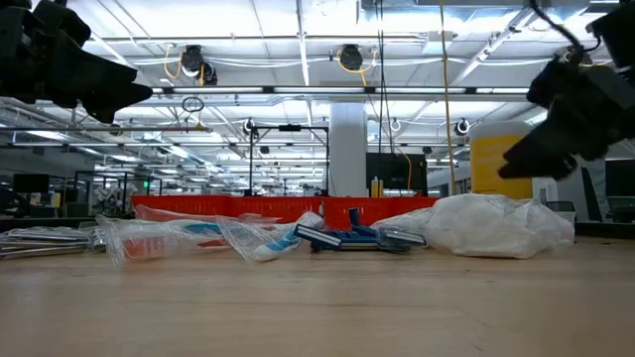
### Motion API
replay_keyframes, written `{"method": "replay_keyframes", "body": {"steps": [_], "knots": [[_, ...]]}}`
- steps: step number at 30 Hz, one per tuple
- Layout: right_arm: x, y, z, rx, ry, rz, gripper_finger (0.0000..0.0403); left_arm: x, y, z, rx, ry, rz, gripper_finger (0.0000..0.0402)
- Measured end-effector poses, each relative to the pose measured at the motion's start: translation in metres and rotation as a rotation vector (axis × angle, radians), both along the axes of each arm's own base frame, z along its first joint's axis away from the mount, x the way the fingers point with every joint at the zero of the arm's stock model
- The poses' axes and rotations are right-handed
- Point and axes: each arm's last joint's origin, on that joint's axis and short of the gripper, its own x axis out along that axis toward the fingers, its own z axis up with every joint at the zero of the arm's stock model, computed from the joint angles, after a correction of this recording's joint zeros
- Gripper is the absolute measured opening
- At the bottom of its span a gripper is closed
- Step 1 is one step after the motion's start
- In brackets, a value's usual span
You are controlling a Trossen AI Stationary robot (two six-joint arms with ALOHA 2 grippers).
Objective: Pick & Place Travel size toiletries
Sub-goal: Put the right vanity pack into the vertical right red bin
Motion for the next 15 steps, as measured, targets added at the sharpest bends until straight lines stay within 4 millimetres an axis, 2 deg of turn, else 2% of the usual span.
{"method": "replay_keyframes", "body": {"steps": [5,15], "knots": [[0.003,0.004,-0.011,0.279,0.071,-0.076,0.0242,0.0,0.0,0.001,-0.001,-0.005,0.0,0.0225],[0.005,0.006,-0.024,0.411,0.174,-0.17,0.0242,0.0,0.0,0.001,-0.002,-0.01,0.0,0.0225]]}}
